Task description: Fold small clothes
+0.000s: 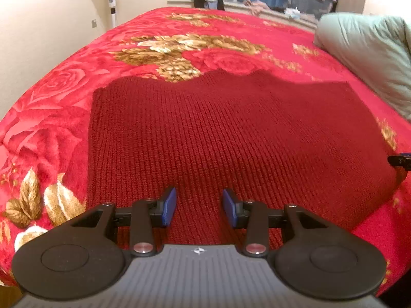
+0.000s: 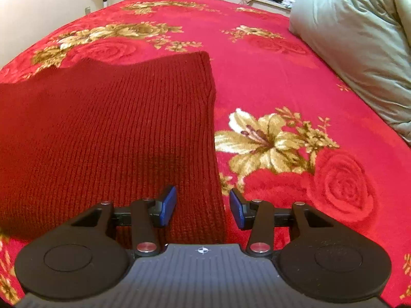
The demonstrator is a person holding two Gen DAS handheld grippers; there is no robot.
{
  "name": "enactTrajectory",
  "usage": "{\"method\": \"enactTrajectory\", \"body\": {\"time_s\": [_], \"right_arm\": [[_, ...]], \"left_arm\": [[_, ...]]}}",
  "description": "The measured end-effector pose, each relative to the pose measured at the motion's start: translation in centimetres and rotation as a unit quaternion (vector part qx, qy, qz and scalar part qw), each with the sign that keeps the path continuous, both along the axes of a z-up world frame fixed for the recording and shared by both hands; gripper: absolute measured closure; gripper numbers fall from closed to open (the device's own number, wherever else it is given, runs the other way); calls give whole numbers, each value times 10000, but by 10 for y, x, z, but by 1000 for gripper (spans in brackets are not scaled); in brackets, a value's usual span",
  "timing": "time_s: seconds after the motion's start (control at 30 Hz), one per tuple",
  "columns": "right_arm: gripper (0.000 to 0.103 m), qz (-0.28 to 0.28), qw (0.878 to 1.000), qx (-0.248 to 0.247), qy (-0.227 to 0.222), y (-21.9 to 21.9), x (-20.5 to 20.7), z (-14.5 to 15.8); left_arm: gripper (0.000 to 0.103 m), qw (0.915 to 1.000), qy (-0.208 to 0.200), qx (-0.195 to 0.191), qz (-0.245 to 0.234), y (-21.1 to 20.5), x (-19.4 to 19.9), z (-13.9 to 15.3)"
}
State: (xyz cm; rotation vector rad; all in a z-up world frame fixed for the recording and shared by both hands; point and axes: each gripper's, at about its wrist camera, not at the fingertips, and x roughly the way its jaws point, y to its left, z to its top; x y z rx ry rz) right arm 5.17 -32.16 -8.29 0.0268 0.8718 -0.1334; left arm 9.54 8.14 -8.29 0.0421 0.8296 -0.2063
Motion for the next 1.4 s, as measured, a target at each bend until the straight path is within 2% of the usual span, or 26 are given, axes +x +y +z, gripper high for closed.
{"method": "enactTrajectory", "body": {"time_s": [0.13,0.17,0.2,0.23,0.27,0.3,0.37,0.43,0.57,0.7,0.77,0.83,0.9,1.03,1.13,1.23,1.27,1.3,1.37,1.4], "right_arm": [[58,-34,9987,-2,-516,2,-7,15],[58,-38,9986,-60,-519,2,-6,14],[58,-76,9991,-123,-403,0,-3,9],[58,-136,9996,-152,-186,-3,1,0],[56,-195,9998,-74,-8,-8,3,-9],[56,-272,9996,113,-46,-13,2,-12],[56,-427,9985,324,-130,-18,3,-7],[57,-393,9977,312,-453,-15,-1,5],[57,-274,9923,352,-1157,-14,-11,28],[57,-306,9876,789,-1319,-21,-10,34],[57,-264,9864,923,-1336,-22,-7,37],[56,-217,9855,982,-1367,-21,-3,38],[56,-157,9853,1005,-1370,-18,-1,41],[56,51,9862,969,-1345,-11,4,43],[56,183,9859,961,-1360,-8,5,46],[56,248,9856,997,-1342,-8,6,48],[56,250,9858,1001,-1327,-9,6,48],[56,248,9860,1004,-1306,-9,7,48],[56,240,9870,1009,-1231,-10,8,47],[56,250,9876,999,-1181,-10,9,47]], "left_arm": [[57,9987,-382,-176,295,22,-18,12],[64,9984,-366,-163,388,30,-20,11],[77,9986,-224,-154,449,37,-20,6],[82,9986,22,-163,499,43,-17,-1],[82,9980,240,-262,515,50,-15,-10],[82,9979,245,-324,509,54,-15,-11],[82,9972,129,-484,552,61,-19,-2],[81,9931,-10,-794,861,76,-29,9],[79,9732,31,-1770,1465,100,-58,28],[58,9551,395,-2342,1768,95,-76,24],[52,9430,588,-2570,2030,91,-82,17],[44,9313,712,-2729,2304,87,-91,10],[41,9189,835,-2873,2573,85,-94,1],[41,9028,1029,-2974,2932,84,-85,-16],[40,8906,947,-3112,3178,84,-74,-23],[37,8750,1000,-3286,3412,82,-62,-33],[37,8723,989,-3285,3483,81,-60,-35],[37,8727,957,-3244,3520,79,-59,-35],[43,8827,837,-3003,3518,72,-55,-32],[61,8920,778,-2771,3485,66,-54,-29]]}}
